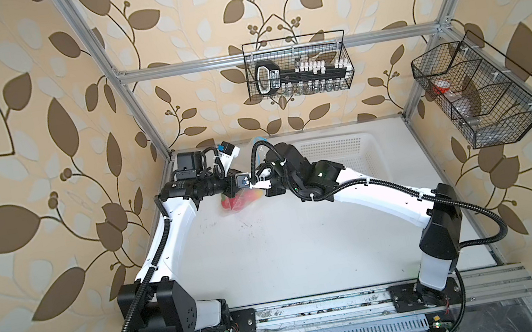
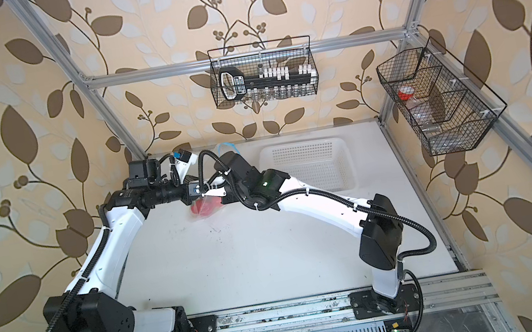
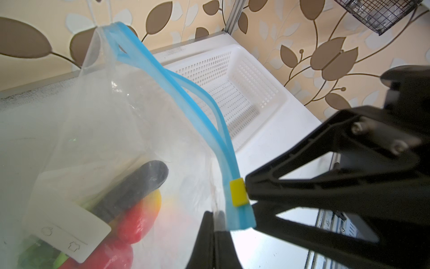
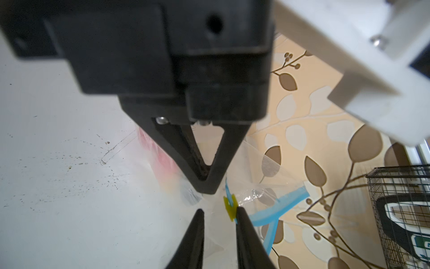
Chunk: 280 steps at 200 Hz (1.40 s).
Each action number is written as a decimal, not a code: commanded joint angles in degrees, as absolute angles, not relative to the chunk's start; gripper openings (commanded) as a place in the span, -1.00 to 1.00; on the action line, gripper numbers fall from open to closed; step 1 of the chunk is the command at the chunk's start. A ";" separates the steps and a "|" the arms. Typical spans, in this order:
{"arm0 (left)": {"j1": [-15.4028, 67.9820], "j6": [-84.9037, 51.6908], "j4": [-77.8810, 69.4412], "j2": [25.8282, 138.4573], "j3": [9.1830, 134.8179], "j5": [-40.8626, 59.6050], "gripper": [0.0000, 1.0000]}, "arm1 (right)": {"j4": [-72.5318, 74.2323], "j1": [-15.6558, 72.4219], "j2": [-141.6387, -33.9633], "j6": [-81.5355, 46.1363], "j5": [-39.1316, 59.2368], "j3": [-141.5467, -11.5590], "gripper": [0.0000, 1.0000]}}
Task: Place the food in the zip-top bag and seal the zipper
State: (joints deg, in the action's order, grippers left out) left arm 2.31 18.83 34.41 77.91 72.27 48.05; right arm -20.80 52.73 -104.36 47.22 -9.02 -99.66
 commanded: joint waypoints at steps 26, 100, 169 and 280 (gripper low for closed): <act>2.57 18.03 32.81 76.70 73.43 51.28 -1.00 | -20.64 52.69 -105.67 47.99 -9.12 -101.99 -0.38; 2.55 17.92 31.87 75.83 71.75 51.25 -1.00 | -21.53 52.89 -107.67 47.99 -9.84 -104.13 -0.59; 2.55 17.49 31.84 75.35 72.18 51.90 -1.00 | -21.02 52.92 -108.19 50.27 -11.60 -104.32 -0.41; 2.55 17.08 31.57 74.48 71.64 51.94 -1.00 | -20.74 52.90 -107.69 50.51 -12.13 -104.11 -0.70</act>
State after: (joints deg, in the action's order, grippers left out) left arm 2.26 17.52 32.73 77.30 71.81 49.08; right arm -20.86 52.75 -107.02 50.24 -11.55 -102.39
